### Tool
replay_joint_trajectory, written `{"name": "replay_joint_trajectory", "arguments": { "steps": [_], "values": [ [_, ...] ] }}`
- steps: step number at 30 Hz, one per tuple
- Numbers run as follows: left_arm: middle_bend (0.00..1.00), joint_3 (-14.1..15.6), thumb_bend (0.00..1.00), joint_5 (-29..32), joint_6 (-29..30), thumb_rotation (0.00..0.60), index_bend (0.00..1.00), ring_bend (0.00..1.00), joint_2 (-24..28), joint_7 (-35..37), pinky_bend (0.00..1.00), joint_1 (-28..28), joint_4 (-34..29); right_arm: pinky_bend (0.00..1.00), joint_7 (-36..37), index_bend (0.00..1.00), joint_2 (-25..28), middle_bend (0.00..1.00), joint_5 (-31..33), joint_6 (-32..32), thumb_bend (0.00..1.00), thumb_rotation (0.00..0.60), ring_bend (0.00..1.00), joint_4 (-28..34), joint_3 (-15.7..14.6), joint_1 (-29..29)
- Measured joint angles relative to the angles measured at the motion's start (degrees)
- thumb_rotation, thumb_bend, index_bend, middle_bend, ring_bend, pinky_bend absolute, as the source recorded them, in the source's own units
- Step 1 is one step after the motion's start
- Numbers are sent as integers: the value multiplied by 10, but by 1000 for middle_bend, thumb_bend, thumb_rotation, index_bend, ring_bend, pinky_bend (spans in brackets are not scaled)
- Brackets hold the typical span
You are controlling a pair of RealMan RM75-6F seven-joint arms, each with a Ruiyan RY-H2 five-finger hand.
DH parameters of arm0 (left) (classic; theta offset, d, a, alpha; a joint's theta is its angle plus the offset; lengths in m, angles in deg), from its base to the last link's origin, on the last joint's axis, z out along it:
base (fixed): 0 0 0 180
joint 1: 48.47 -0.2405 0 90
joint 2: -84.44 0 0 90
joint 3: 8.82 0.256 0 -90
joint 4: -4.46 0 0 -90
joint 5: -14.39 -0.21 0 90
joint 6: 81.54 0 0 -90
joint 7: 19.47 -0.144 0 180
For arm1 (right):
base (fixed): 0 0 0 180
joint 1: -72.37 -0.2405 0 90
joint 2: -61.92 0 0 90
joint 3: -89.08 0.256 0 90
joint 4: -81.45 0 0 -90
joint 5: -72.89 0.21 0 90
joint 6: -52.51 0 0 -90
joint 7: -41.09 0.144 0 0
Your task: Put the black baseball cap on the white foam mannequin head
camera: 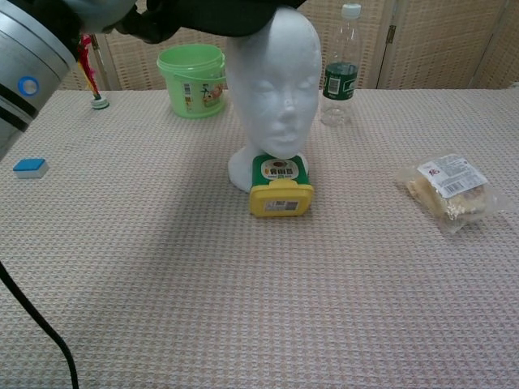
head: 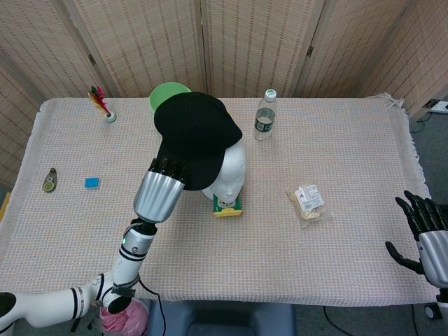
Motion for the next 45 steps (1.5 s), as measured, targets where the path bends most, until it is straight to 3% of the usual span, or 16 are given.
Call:
{"name": "replay_joint_trajectory", "arguments": {
  "steps": [12, 32, 39, 45],
  "values": [
    [716, 7, 469, 30, -17, 600, 696, 588, -45, -63, 735, 15, -9, 0, 11, 0, 4, 0, -6, 2, 238, 600, 0, -1, -2, -4],
    [713, 31, 469, 37, -22, 600, 676, 587, -92, -103, 735, 24, 4, 0, 23, 0, 8, 0, -10, -4, 250, 600, 0, -4, -5, -2],
    [610, 35, 465, 44, -18, 600, 561, 540, -98, -103, 719, 17, 11, 0, 19, 0, 7, 0, -8, -2, 257, 600, 0, -3, -4, -3],
    [462, 33, 450, 66, -10, 600, 376, 451, -106, -125, 661, 6, -4, 0, 17, 0, 6, 0, -6, -2, 261, 600, 0, -3, -4, -3]
  ]
}}
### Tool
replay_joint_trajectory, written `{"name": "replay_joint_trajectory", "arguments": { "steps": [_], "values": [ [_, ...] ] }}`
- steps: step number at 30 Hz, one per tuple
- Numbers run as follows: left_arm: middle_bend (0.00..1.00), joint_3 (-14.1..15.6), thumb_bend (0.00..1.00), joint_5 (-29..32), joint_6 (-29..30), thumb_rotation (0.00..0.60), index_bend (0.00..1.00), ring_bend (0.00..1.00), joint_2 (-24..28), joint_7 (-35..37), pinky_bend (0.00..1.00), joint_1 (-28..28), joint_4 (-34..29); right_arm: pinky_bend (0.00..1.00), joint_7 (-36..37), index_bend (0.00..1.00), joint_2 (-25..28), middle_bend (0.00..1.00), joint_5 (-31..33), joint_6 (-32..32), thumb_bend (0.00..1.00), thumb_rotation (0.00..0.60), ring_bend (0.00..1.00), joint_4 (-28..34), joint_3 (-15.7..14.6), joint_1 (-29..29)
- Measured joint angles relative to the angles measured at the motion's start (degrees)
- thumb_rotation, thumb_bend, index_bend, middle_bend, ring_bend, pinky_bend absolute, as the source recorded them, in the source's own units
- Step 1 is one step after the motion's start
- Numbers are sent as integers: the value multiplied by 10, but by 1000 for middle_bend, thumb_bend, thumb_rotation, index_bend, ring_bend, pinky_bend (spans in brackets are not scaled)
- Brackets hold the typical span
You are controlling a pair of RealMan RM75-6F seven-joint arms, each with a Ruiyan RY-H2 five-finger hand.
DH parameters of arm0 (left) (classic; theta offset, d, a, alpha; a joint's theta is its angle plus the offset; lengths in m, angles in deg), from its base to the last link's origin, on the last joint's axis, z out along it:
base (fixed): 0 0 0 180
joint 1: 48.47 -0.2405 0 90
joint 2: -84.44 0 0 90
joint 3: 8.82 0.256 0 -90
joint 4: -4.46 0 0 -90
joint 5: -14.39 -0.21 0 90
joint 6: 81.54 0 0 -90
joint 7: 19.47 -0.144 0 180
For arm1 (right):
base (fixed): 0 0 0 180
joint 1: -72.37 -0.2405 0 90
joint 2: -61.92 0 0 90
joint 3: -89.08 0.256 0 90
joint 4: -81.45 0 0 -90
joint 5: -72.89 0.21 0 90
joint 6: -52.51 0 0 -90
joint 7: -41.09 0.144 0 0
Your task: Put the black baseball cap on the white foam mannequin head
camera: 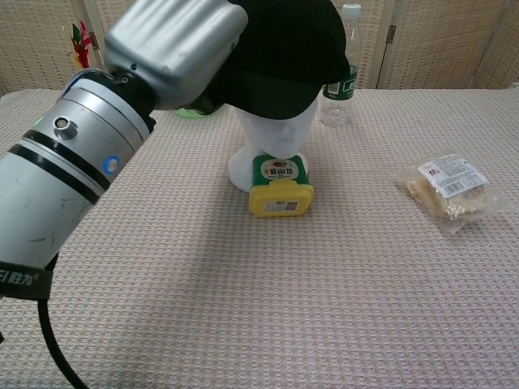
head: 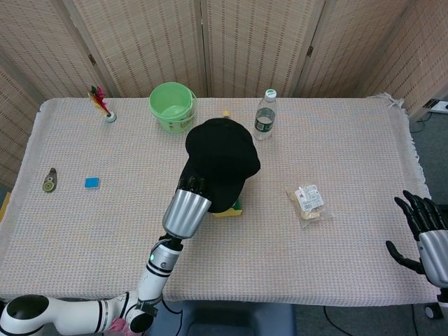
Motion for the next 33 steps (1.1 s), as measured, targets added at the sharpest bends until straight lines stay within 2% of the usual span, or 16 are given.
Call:
{"name": "replay_joint_trajectory", "arguments": {
  "steps": [3, 9, 12, 20, 33],
  "values": [
    [431, 2, 431, 10, 5, 600, 309, 421, -7, -7, 642, -6, -11, 0, -2, 0, 0, 0, -1, 0, 263, 600, 0, 0, 0, 0],
    [298, 9, 406, 39, 9, 600, 219, 335, -9, -47, 581, -21, -49, 0, -4, 0, -1, 0, 0, -2, 264, 600, 0, 1, 0, 1],
    [273, 12, 389, 51, 13, 600, 186, 312, -8, -58, 562, -29, -68, 0, -6, 0, -2, 0, 0, -2, 266, 600, 0, 1, 0, 1],
    [210, 23, 353, 65, 16, 600, 143, 272, -16, -67, 531, -37, -80, 0, -6, 0, -3, 0, 0, -5, 271, 600, 0, 2, 0, 2],
    [172, 17, 277, 44, 23, 600, 126, 263, -18, -44, 524, -33, -54, 0, -8, 0, -3, 0, 0, -3, 275, 600, 0, 2, 0, 2]
  ]
}}
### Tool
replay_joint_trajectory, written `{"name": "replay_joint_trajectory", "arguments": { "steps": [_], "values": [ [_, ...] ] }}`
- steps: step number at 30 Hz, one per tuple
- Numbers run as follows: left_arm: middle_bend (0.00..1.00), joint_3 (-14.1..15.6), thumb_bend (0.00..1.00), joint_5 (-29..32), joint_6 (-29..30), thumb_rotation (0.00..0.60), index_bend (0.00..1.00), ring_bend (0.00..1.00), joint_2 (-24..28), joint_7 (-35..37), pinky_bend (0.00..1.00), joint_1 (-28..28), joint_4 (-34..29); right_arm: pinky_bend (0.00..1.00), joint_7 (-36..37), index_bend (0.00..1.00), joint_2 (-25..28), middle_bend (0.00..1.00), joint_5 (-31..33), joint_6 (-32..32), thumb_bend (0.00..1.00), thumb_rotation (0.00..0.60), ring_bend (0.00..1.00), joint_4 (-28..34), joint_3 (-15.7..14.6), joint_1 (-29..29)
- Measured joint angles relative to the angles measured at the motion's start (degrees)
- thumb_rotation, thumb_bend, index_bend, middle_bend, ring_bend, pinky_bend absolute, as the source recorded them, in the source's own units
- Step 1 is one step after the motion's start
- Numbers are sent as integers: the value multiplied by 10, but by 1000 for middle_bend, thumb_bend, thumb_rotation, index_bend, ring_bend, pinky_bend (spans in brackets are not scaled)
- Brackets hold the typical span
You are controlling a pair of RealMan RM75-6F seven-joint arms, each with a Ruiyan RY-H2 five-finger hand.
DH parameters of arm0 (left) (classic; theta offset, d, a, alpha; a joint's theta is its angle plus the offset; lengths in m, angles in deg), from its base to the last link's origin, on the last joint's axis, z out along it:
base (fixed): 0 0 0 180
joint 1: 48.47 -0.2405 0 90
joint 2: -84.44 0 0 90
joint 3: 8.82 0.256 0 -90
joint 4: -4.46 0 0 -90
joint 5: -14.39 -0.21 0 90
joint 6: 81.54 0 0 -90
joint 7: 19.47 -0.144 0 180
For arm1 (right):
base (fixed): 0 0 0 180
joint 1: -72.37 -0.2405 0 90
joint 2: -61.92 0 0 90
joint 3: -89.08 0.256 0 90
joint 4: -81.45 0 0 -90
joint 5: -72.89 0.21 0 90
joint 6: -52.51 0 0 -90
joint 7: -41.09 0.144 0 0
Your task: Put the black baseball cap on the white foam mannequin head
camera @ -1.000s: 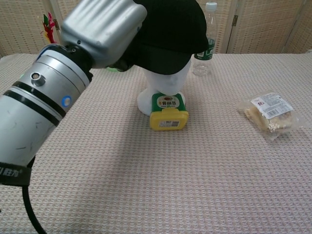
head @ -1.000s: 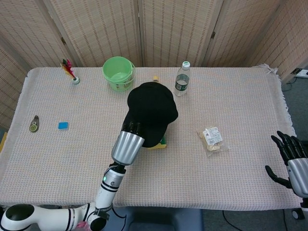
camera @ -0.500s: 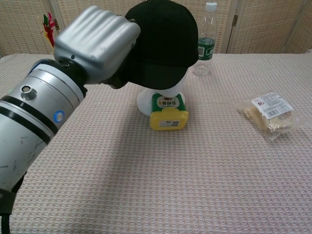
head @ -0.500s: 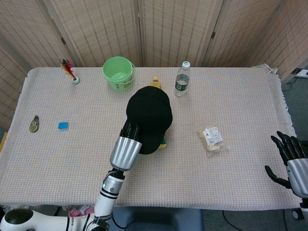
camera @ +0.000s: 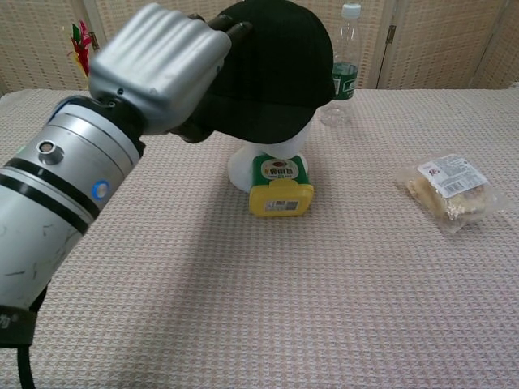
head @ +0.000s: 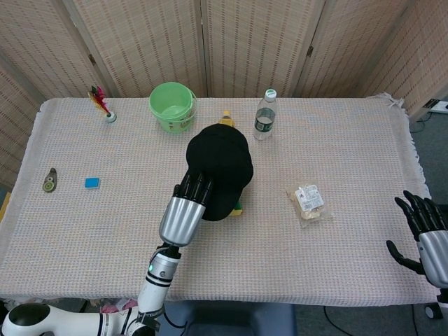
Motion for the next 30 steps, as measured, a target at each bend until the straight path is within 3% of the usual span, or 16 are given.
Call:
{"name": "replay_joint_trajectory", "arguments": {
  "steps": [10, 24, 30],
  "values": [
    [155, 19, 268, 6, 11, 600, 116, 263, 6, -14, 524, -18, -23, 0, 2, 0, 0, 0, 0, -4, 281, 600, 0, 0, 0, 2],
    [152, 50, 267, -3, 35, 600, 114, 263, 19, 15, 524, -60, -34, 0, -2, 0, -1, 0, -2, -5, 287, 600, 0, 1, 0, 3],
    [152, 48, 266, 4, 40, 600, 114, 263, 34, 47, 524, -76, -35, 0, -11, 0, -2, 0, -3, -7, 324, 600, 0, 1, 0, 4]
  ]
}}
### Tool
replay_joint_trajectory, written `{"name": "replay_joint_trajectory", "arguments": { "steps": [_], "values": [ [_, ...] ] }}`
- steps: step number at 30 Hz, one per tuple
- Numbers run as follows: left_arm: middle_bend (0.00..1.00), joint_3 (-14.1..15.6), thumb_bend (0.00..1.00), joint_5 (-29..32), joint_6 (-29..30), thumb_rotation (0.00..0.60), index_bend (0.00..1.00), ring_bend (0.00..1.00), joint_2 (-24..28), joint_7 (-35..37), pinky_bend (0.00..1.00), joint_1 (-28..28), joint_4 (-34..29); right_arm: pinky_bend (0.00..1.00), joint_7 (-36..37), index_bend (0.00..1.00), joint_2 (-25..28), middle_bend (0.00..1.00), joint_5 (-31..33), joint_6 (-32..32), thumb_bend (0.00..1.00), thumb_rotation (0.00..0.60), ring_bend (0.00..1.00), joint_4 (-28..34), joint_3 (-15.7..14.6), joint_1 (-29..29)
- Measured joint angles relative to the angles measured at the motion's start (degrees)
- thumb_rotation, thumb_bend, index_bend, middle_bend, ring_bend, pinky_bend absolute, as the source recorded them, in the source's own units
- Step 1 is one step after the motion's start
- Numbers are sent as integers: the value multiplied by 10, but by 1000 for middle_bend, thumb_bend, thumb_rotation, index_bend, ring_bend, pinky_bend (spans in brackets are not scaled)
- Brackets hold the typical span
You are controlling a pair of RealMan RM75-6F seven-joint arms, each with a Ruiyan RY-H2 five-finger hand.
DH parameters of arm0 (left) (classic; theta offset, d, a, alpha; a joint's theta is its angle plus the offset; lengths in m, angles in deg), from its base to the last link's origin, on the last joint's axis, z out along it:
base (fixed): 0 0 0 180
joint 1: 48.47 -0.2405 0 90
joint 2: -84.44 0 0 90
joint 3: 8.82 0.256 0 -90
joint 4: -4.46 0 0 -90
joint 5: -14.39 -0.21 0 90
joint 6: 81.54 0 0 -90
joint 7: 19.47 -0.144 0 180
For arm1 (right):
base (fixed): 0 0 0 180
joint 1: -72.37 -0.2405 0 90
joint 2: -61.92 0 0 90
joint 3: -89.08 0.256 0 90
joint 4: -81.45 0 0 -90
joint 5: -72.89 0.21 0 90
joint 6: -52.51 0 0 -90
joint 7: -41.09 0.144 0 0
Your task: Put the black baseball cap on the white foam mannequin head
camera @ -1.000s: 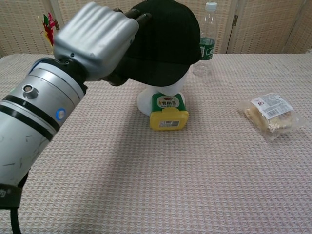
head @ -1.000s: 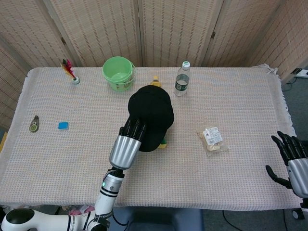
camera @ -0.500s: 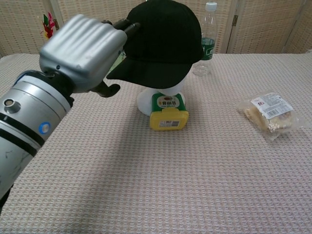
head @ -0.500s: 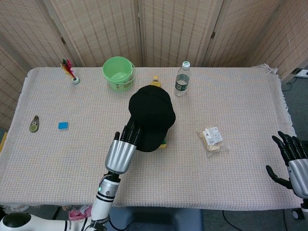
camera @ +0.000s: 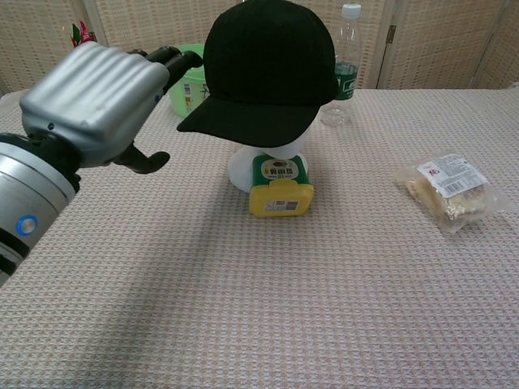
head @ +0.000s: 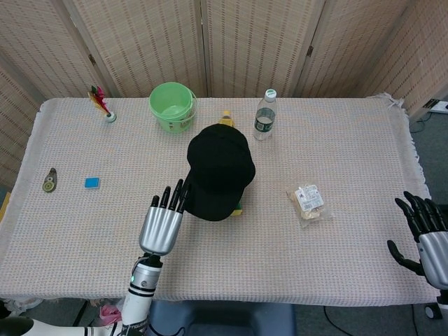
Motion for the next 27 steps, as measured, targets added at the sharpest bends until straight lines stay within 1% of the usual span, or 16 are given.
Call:
{"name": "replay_joint_trajectory", "arguments": {
  "steps": [7, 11, 14, 20, 27],
  "values": [
    [152, -5, 266, 10, 4, 600, 114, 263, 41, 50, 524, -22, -30, 0, -4, 0, 0, 0, 8, 7, 326, 600, 0, 3, 2, -2],
    [152, -6, 266, 10, 9, 600, 114, 263, 79, 66, 523, -36, -55, 0, -6, 0, 0, 0, 10, 8, 326, 600, 0, 4, 3, -2],
    [152, -6, 266, 7, 10, 600, 115, 263, 111, 95, 519, -45, -66, 0, -9, 0, -1, 0, 9, 7, 326, 600, 0, 6, 2, -1],
    [152, -6, 266, 5, -5, 600, 125, 253, 156, 186, 513, -57, -60, 0, -19, 0, -4, 0, 7, 2, 326, 600, 0, 8, 2, 2],
    [152, -11, 266, 27, -35, 600, 125, 224, 223, 307, 488, -76, -40, 0, -30, 0, -7, 0, 5, 1, 326, 600, 0, 10, 1, 2]
  ]
}}
